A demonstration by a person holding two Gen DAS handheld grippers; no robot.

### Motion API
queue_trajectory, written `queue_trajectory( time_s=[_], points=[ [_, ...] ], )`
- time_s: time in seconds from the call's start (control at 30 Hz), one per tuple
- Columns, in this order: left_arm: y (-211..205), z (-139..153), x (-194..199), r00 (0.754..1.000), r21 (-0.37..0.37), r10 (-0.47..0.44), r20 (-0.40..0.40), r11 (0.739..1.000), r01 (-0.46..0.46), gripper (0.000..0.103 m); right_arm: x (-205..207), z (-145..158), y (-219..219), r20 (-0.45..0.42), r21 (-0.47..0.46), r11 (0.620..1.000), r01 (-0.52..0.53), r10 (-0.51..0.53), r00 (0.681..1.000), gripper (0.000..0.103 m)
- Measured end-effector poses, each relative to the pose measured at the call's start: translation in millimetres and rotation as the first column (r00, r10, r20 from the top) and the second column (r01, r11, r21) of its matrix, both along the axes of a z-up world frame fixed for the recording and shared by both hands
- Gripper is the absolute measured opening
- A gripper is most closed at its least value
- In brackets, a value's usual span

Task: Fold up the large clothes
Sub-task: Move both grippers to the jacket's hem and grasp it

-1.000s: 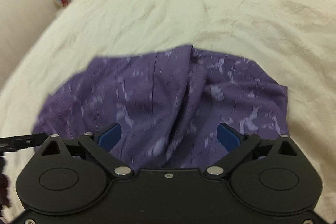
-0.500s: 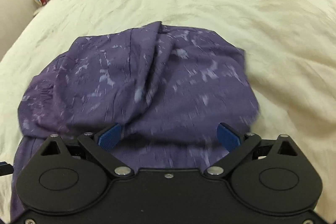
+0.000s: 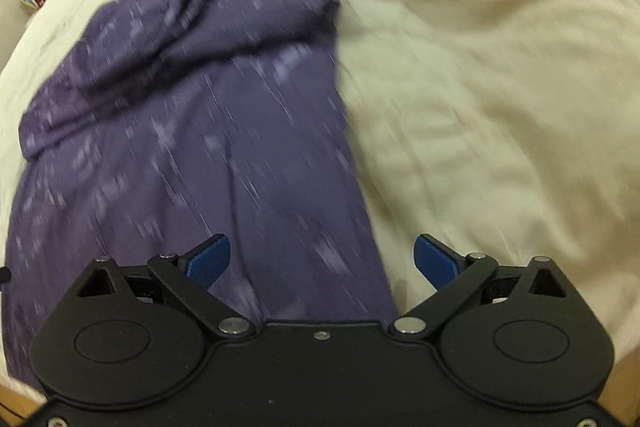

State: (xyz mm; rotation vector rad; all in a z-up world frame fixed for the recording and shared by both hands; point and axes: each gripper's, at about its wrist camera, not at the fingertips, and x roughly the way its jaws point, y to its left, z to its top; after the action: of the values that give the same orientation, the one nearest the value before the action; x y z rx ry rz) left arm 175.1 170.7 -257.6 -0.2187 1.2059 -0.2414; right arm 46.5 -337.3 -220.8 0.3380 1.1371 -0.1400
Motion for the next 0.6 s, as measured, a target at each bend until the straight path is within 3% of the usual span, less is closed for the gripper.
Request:
queue_trajectory(
  time_s=[0.2,0.3,0.6],
  points=[
    [-5,-9,-36,1.0,0.021,-0.011,-0.002,1.0,0.011,0.093,-32,-14,-9,-0.039,0.049,0.997,-0.062,0.064,0.997,0.099],
    [-7,-14,-48,0.999,0.034,-0.04,0.015,0.999,0.039,0.102,-43,-20,-9,-0.055,0.079,0.994,-0.078,0.083,0.995,0.101],
    [-16,-21,-57,0.998,0.079,-0.064,0.004,0.995,0.063,0.103,-50,-40,14,-0.076,0.105,0.968,-0.23,0.238,0.968,0.102]
  ],
)
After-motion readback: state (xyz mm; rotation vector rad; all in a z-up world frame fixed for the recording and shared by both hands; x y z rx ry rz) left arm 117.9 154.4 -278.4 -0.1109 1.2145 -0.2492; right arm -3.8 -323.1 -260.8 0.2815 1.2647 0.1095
